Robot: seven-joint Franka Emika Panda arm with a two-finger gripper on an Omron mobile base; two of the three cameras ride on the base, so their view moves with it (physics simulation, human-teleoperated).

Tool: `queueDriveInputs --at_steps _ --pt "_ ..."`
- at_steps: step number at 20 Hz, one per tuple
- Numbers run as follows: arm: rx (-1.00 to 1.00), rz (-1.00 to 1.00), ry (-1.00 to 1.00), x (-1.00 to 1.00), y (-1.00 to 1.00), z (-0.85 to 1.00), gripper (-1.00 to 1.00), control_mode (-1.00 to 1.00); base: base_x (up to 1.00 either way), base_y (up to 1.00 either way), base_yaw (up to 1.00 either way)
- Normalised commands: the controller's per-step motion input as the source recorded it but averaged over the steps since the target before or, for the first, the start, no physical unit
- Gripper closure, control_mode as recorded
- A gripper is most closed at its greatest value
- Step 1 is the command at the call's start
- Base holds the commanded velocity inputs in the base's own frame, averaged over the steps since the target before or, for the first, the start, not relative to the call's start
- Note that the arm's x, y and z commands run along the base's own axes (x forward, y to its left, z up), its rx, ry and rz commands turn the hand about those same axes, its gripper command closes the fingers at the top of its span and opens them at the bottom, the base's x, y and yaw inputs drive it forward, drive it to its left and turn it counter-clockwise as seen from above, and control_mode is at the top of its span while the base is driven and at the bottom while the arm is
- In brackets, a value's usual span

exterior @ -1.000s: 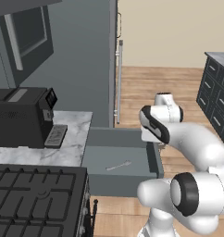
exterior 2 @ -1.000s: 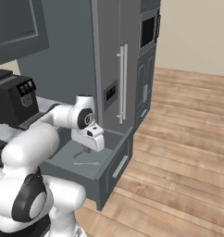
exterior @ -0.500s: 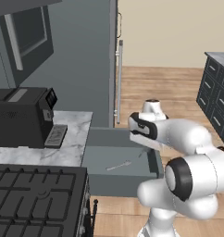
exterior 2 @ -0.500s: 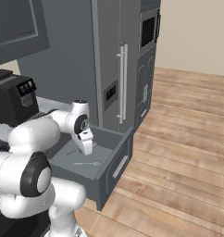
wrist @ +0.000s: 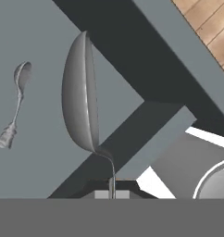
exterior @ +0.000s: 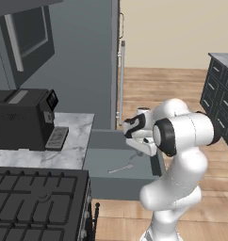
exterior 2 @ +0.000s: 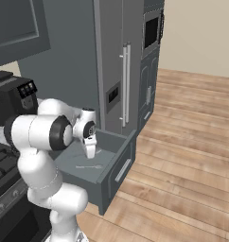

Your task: Organize the utensils by type. Pick up the wooden spoons from the counter and place them in the open cabinet. Then pick up the metallic utensils from the counter and place them in the open drawer.

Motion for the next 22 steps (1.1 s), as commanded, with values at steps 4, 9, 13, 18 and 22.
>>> queueDriveInputs --at_steps 4,9,13,18,22 --pt "-0.07 -0.08 0.01 0.63 0.0 -0.56 1.0 -1.0 0.0 0.0 0.0" --pt "-0.12 -0.07 0.01 0.16 0.01 -0.63 1.0 -1.0 0.0 0.0 0.0" --pt "-0.01 -0.08 0.01 0.23 -0.06 -0.54 1.0 -1.0 0.0 0.0 0.0" --pt "0.0 -0.03 0.02 0.17 -0.01 -0.57 1.0 -1.0 0.0 0.0 0.0" --pt "0.0 0.0 0.0 0.01 -0.02 -0.55 1.0 -1.0 0.0 0.0 0.0"
